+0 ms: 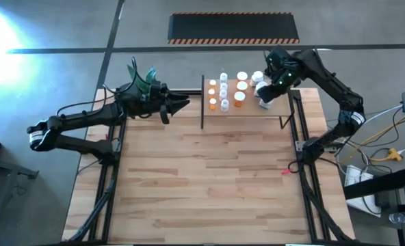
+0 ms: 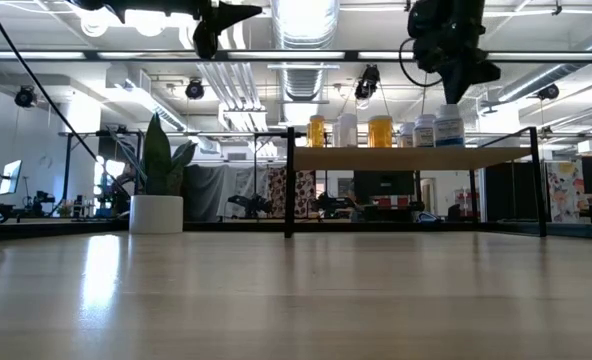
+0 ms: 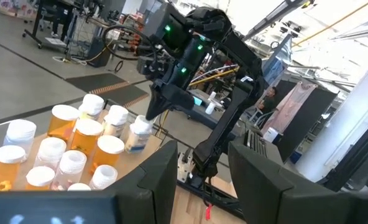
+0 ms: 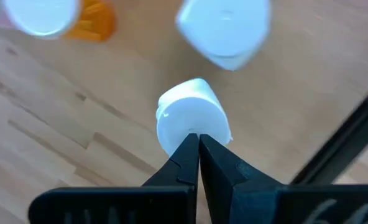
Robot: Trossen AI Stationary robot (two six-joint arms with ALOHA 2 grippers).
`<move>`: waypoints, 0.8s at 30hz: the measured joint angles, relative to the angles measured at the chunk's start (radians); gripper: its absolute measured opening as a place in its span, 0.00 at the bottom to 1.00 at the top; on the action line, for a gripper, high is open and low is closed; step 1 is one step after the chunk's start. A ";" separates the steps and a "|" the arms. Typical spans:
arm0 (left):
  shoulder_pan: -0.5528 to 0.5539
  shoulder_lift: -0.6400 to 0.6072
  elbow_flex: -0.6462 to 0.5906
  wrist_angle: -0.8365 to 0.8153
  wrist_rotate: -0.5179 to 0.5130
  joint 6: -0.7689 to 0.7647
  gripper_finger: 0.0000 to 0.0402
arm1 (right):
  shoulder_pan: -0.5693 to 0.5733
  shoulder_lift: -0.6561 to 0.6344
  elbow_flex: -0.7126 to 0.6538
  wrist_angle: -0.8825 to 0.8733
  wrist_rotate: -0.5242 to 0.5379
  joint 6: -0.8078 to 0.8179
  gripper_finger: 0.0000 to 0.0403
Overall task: Pick and place medicine bottles onto shelf by color
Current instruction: Adjust the pill bottles on the shelf, then return to Home Position
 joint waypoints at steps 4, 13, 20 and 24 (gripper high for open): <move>0.000 0.000 -0.002 0.002 0.000 0.000 0.32 | 0.035 0.000 0.013 0.004 -0.005 -0.041 0.02; 0.000 -0.001 -0.001 0.005 0.000 0.000 0.32 | 0.043 0.011 0.021 0.026 0.041 -0.061 0.02; 0.000 -0.001 0.005 0.006 0.000 -0.001 0.32 | 0.052 -0.072 0.135 0.029 0.026 -0.084 0.02; 0.000 -0.002 0.005 0.026 0.000 -0.001 0.32 | 0.053 -0.200 0.127 0.107 -0.087 -0.158 0.02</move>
